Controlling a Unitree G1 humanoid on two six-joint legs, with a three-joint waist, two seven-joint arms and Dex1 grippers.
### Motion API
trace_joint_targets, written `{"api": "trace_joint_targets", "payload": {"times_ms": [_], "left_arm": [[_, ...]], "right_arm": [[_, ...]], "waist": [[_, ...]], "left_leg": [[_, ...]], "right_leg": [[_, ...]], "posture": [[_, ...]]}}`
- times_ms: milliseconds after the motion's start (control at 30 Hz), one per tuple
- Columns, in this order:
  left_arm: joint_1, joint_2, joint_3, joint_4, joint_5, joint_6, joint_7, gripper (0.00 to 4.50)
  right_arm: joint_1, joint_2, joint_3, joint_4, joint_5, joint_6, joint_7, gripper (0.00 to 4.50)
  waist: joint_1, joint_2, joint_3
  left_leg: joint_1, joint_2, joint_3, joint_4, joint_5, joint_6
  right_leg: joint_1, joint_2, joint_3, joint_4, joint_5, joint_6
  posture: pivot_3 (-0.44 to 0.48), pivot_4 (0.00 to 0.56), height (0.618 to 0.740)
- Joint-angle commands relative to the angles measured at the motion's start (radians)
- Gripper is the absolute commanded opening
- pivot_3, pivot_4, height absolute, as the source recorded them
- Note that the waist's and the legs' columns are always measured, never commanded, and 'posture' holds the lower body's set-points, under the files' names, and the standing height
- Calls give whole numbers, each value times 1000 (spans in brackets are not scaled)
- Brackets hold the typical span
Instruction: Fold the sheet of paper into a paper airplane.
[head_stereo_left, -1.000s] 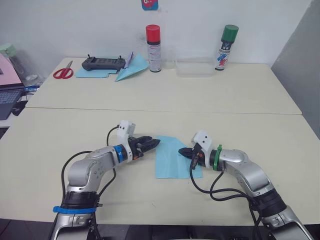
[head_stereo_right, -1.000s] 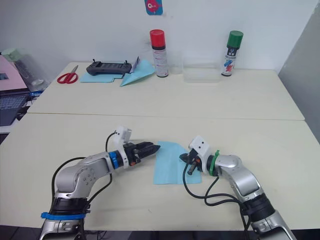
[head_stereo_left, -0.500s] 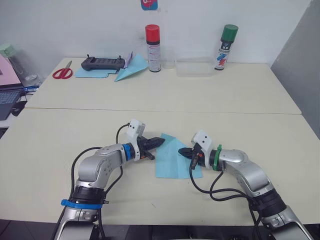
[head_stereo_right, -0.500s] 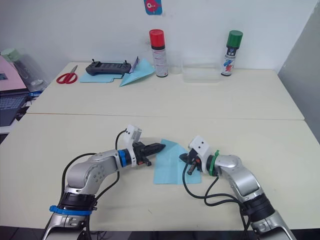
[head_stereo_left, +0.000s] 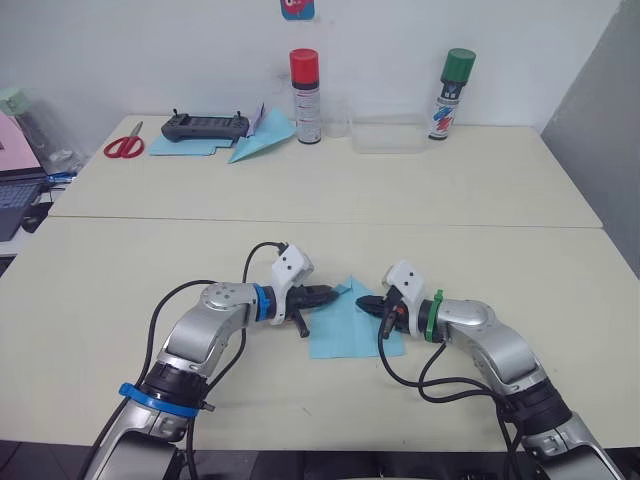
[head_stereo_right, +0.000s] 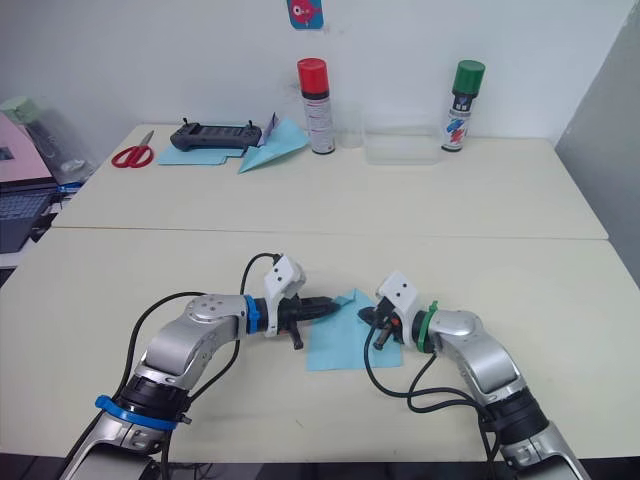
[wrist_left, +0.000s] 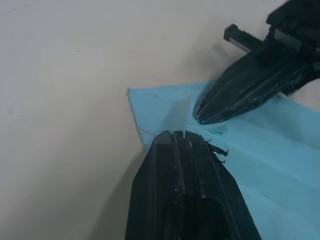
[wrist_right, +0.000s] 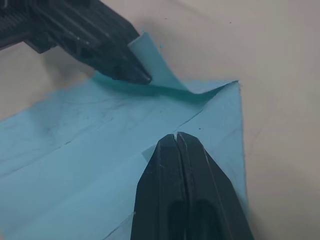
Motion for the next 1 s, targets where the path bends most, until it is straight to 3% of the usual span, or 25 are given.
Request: {"api": "trace_joint_targets", "payload": {"times_ms": [33, 300, 567, 1000], "left_arm": [[-21, 18, -34, -2, 55, -39, -15, 44], [-67, 5, -84, 87, 137, -74, -7, 44], [-85, 3, -109, 110, 165, -86, -37, 44], [-99, 0, -107, 122, 187, -99, -53, 44]], "right_arm": [[23, -3, 15, 37, -31, 28, -22, 0], [10, 14, -12, 38, -20, 20, -40, 0], [-77, 129, -136, 110, 35, -6, -116, 0], [-161, 171, -38, 278, -50, -81, -66, 0]], "waist": [[0, 0, 0], [0, 0, 0], [2, 1, 1], [5, 2, 1]], "left_leg": [[0, 0, 0, 0, 0, 0], [0, 0, 0, 0, 0, 0], [0, -1, 0, 1, 0, 0], [-5, -1, -1, 1, 0, 0]], "right_leg": [[0, 0, 0, 0, 0, 0], [1, 0, 0, 0, 0, 0], [0, 0, 1, 0, 0, 0], [-5, 0, 0, 1, 1, 0]], "posture": [[0, 150, 740], [0, 150, 740], [0, 150, 740], [0, 150, 740]]}}
